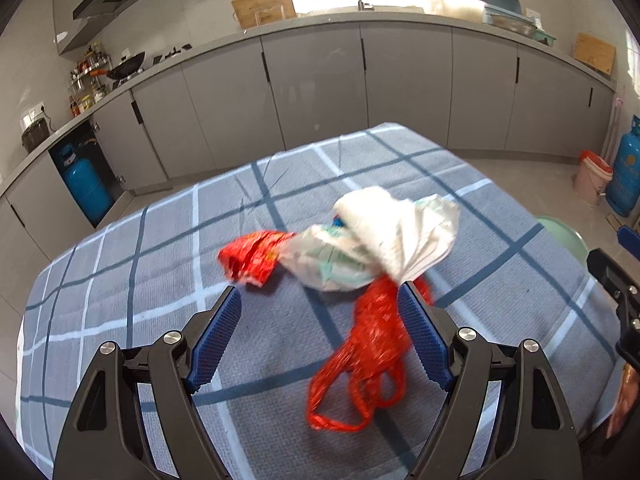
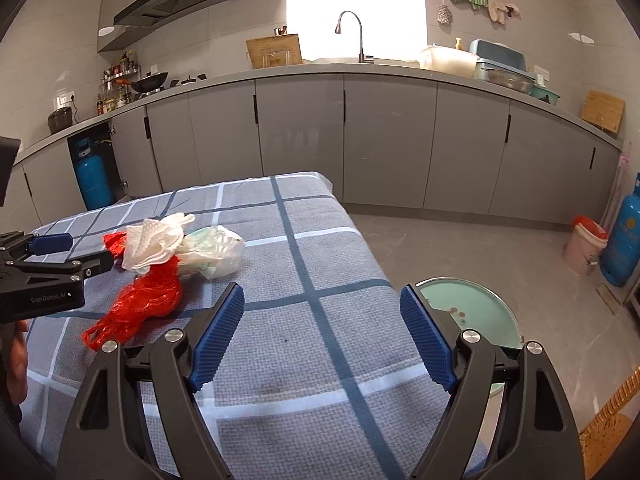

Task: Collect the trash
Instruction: 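Grasp the red plastic bag with the left tool and lift it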

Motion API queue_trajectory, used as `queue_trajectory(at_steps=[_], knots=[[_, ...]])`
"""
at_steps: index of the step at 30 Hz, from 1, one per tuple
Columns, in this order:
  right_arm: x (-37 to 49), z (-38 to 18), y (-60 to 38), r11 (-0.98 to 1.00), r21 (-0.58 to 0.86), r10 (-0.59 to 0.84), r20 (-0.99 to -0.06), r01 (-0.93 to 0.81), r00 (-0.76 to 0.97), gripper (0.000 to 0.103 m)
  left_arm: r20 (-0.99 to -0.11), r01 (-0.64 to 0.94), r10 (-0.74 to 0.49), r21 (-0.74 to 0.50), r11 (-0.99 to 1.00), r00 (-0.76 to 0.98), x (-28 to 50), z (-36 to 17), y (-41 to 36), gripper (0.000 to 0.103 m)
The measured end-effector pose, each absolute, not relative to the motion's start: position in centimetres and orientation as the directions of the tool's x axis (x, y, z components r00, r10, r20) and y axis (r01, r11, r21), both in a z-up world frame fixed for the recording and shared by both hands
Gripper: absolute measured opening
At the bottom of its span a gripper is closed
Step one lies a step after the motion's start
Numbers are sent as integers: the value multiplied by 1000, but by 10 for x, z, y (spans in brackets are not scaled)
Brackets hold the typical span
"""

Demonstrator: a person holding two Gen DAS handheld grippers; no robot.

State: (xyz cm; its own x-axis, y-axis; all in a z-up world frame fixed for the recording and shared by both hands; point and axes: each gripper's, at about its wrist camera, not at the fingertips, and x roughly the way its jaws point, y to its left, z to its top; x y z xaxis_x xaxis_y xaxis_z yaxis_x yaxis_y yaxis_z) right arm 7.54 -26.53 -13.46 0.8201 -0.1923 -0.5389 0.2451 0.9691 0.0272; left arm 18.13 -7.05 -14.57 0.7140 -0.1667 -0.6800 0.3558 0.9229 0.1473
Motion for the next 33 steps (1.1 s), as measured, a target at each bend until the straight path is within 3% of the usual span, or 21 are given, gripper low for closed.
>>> queue_trajectory(at_steps=[17, 19, 21, 24, 33], knots=[[75, -145, -255, 973, 27, -175, -555, 228, 813, 82, -755, 437, -197, 130, 890, 625, 180, -193, -96, 77], [75, -144, -255, 974, 25, -174, -554, 225, 814, 82, -760, 449, -206, 123, 885, 616, 180, -195, -97, 60], [77, -144, -253, 975, 24, -171, -553, 220, 815, 82, -772, 471, -223, 111, 875, 596, 178, -196, -97, 31], [79, -144, -250, 977, 19, -166, -554, 212, 816, 82, -769, 488, -238, 109, 866, 593, 174, -193, -95, 8], [88, -136, -236, 984, 6, -148, -547, 180, 824, 82, -712, 450, -218, 152, 880, 667, 156, -163, -58, 5]])
